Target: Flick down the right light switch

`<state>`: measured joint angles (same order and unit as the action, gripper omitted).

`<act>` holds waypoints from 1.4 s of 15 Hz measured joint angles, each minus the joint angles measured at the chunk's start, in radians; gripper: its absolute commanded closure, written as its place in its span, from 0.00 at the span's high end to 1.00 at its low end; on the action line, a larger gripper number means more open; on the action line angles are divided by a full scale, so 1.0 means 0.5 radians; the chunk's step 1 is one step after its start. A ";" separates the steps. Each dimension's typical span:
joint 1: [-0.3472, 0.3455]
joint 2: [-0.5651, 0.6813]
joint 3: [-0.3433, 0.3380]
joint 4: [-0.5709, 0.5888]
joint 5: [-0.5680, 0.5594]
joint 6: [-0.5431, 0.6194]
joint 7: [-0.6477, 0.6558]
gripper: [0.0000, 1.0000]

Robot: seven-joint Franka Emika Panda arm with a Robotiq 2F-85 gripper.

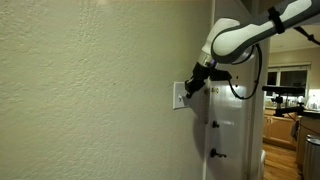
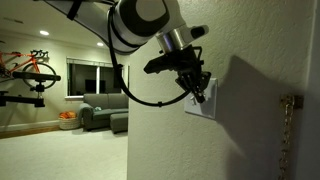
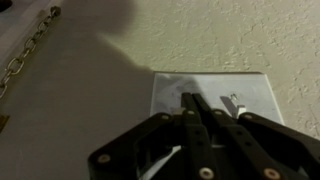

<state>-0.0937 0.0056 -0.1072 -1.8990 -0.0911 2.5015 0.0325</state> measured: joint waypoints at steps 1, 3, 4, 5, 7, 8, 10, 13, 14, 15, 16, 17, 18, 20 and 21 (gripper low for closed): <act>0.000 -0.001 0.001 -0.002 0.000 0.000 -0.001 0.07; 0.000 -0.005 0.003 -0.007 -0.002 0.000 -0.006 0.17; 0.001 -0.012 0.005 -0.017 -0.007 -0.001 -0.014 0.33; 0.004 -0.023 0.010 -0.038 -0.007 -0.010 -0.026 0.34; 0.011 -0.063 0.033 -0.112 -0.010 -0.022 -0.049 0.45; 0.018 -0.094 0.048 -0.157 -0.010 -0.046 -0.062 0.52; 0.035 -0.174 0.080 -0.254 -0.010 -0.141 -0.084 0.65; 0.065 -0.291 0.124 -0.392 -0.005 -0.342 -0.107 0.84; 0.074 -0.322 0.135 -0.434 -0.005 -0.412 -0.108 0.90; 0.083 -0.344 0.145 -0.471 -0.004 -0.475 -0.108 0.97; 0.090 -0.362 0.154 -0.505 -0.001 -0.536 -0.109 0.99; 0.101 -0.372 0.160 -0.534 0.005 -0.592 -0.109 1.00; 0.112 -0.377 0.166 -0.560 0.011 -0.645 -0.109 1.00; 0.129 -0.380 0.181 -0.601 0.016 -0.729 -0.109 1.00; 0.137 -0.380 0.188 -0.617 0.017 -0.763 -0.109 1.00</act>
<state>-0.0251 -0.1845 -0.0133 -2.2077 -0.0827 2.1201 -0.0220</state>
